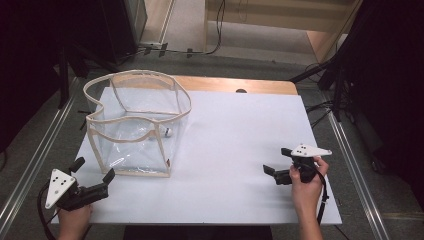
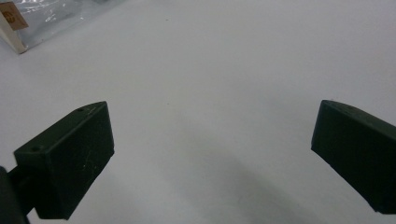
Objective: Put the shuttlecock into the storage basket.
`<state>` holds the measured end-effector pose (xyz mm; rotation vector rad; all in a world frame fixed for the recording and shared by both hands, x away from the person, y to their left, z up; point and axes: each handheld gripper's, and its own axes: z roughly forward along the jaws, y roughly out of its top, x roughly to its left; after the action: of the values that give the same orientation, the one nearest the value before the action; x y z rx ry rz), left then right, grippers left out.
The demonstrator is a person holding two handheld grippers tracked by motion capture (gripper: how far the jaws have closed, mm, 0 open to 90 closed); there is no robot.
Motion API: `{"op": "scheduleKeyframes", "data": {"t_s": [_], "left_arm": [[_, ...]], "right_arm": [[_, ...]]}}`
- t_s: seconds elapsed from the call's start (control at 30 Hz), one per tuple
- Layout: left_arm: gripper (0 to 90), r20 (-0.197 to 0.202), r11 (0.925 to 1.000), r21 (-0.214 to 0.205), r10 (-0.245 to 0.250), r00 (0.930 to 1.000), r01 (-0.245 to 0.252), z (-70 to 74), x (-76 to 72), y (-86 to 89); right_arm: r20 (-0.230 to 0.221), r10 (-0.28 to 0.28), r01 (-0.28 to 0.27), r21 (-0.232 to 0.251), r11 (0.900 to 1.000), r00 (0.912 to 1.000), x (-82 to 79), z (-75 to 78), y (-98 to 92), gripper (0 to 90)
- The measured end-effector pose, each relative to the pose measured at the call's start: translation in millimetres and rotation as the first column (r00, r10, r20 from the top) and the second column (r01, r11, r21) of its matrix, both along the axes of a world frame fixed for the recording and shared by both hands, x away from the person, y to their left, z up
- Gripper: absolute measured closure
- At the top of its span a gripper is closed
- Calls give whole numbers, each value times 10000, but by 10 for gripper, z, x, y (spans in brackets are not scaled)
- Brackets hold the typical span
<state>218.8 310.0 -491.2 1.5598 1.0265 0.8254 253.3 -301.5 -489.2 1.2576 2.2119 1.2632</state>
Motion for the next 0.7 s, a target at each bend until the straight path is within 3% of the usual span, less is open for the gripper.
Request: {"op": "scheduleKeyframes", "data": {"t_s": [0.7], "left_arm": [[0, -8, 9999, 120, 103, 9999, -103, -1, -5, -7]], "right_arm": [[283, -591, 581, 355, 9977, 9979, -236, -104, -276, 0]]}}
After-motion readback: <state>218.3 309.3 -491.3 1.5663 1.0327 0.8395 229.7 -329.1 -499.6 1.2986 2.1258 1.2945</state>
